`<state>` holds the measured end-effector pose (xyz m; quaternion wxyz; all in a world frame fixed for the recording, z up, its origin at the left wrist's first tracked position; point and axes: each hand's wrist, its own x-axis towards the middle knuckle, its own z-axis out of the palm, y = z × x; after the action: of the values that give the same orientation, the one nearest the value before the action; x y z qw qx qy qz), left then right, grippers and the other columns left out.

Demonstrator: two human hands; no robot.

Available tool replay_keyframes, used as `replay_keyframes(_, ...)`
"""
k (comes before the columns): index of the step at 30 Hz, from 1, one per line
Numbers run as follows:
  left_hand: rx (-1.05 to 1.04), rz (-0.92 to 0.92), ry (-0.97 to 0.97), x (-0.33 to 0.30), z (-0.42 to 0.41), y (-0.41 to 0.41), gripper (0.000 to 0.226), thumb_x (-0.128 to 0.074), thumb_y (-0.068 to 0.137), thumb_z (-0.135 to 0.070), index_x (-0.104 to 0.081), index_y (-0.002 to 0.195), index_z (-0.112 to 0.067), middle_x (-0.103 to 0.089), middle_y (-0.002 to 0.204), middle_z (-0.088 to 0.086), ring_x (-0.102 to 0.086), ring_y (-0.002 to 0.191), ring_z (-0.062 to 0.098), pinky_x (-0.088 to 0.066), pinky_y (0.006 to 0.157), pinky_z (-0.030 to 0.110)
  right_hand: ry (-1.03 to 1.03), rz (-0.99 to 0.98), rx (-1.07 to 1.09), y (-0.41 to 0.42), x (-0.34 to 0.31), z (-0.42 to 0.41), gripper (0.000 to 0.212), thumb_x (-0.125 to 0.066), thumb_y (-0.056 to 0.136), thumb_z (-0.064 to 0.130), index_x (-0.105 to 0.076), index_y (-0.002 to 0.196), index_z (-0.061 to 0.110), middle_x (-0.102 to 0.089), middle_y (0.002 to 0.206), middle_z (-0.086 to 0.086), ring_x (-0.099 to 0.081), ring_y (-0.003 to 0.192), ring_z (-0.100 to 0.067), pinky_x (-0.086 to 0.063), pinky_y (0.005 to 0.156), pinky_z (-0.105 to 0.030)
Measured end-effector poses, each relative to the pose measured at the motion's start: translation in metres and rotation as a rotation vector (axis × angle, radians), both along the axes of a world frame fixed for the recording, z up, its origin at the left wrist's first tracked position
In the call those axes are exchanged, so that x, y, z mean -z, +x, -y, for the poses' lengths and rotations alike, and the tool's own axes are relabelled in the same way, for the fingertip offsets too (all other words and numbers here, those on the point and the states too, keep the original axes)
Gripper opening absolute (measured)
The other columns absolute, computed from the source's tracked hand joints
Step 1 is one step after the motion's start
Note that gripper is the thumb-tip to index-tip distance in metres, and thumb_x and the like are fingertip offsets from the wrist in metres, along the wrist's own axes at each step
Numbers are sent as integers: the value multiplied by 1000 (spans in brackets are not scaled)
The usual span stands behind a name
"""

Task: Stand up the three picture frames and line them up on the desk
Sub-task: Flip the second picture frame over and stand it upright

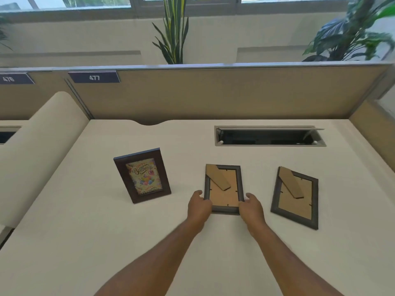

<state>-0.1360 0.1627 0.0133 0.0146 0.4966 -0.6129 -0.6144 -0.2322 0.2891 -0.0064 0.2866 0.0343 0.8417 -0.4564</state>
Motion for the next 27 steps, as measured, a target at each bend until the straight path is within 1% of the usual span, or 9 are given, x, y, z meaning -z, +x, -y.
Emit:
replay_keyframes(2,-18,-1,13,-2,3,-1,63,-50,89,2,-39,148,-16,-63,102,4,-58,82,11,-45,58,20,-111,54,67,-3,-2,-7,54,-51,96,10,-39,148,17,-58,128,-4,-54,114,-25,-42,92,-32)
replay_keyframes(4,-21,-3,9,-6,7,-2,60,-50,87,5,-46,144,-14,-64,92,2,-60,81,13,-50,62,23,-204,92,105,-8,-5,-14,48,-55,95,13,-48,142,18,-59,107,4,-54,103,-18,-45,94,-34)
replay_keyframes(6,-14,-13,-1,-8,11,-4,58,-52,85,8,-52,141,-10,-68,106,10,-65,95,22,-58,80,34,-272,106,135,-13,-10,-19,41,-53,93,7,-59,132,17,-62,113,-1,-58,105,-20,-50,100,-41)
replay_keyframes(8,-40,-35,34,-16,14,-8,54,-56,84,10,-56,136,-5,-63,124,18,-63,108,30,-58,91,39,-351,93,145,-17,-17,-27,41,-48,88,-5,-70,115,16,-65,117,-5,-63,103,-19,-54,95,-37)
replay_keyframes(12,-170,-77,143,-45,19,-18,17,-60,84,13,-68,84,-2,-62,108,23,-63,95,31,-59,69,30,-456,-126,-98,-17,-32,-45,47,-53,85,-17,-73,110,19,-61,125,5,-61,111,-9,-52,87,-15)
replay_keyframes(17,-224,-127,210,-60,27,-27,20,-63,81,7,-64,101,6,-61,105,19,-64,91,28,-56,57,24,-418,-465,-322,-26,-49,-48,45,-61,89,-3,-68,107,37,-67,114,20,-60,106,1,-46,86,-9)
replay_keyframes(21,-184,-124,222,-57,43,-35,15,-64,83,-8,-67,96,-2,-60,91,11,-59,74,23,-56,62,29,-447,-511,-347,-38,-61,-45,50,-58,91,0,-67,99,49,-70,93,17,-66,85,-10,-52,76,-15)
replay_keyframes(24,-95,-70,227,-50,55,-43,20,-67,82,-19,-67,99,-9,-58,96,8,-57,80,24,-54,73,34,-461,-509,-361,-44,-68,-42,49,-57,93,5,-66,95,53,-70,87,16,-66,81,-11,-54,72,-17)
replay_keyframes(27,31,3,239,-50,62,-50,18,-68,78,-23,-70,92,-14,-60,90,7,-52,77,23,-49,70,33,-473,-506,-382,-48,-73,-40,46,-56,93,5,-67,94,49,-70,83,15,-65,76,-8,-54,71,-17)
